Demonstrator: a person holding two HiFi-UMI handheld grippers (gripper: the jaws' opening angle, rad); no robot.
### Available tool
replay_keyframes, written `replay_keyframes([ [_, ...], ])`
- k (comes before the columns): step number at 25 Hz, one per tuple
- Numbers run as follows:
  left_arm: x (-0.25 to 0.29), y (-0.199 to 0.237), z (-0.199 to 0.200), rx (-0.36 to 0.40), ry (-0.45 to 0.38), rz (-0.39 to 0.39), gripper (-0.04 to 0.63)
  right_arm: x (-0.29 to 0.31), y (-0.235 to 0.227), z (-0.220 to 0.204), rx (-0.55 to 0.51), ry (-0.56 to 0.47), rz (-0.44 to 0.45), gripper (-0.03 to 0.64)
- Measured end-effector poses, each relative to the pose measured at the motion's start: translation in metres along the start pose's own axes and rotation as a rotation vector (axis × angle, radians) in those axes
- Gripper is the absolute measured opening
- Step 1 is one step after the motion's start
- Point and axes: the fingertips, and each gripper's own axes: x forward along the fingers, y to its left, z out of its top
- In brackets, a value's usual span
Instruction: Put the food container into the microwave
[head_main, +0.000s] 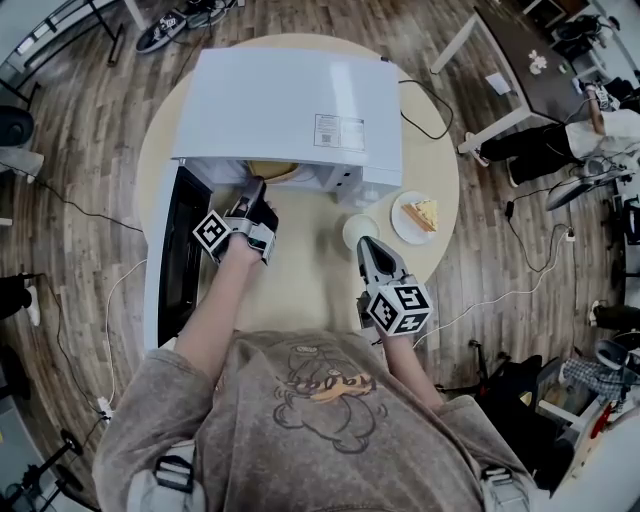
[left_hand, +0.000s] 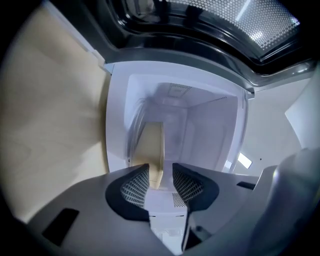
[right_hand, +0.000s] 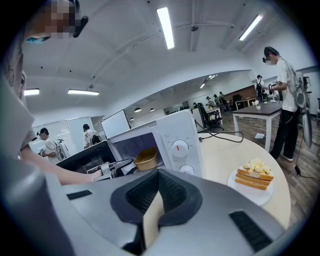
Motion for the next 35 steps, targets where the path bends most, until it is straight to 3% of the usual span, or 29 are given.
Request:
replay_keyframes([
  [19,0.004,-0.008,-0.001,0.011,-0.009,-0.006,0.153,0.010,-0.004,-0.001,0.012,0.013,0.029,0.002],
  [35,-0.047,-0.049,-0.044,0.048,-0.095,-0.076,0.153,0.021,0.005,-0.006,-0.053,0.087,0.250,0.002],
])
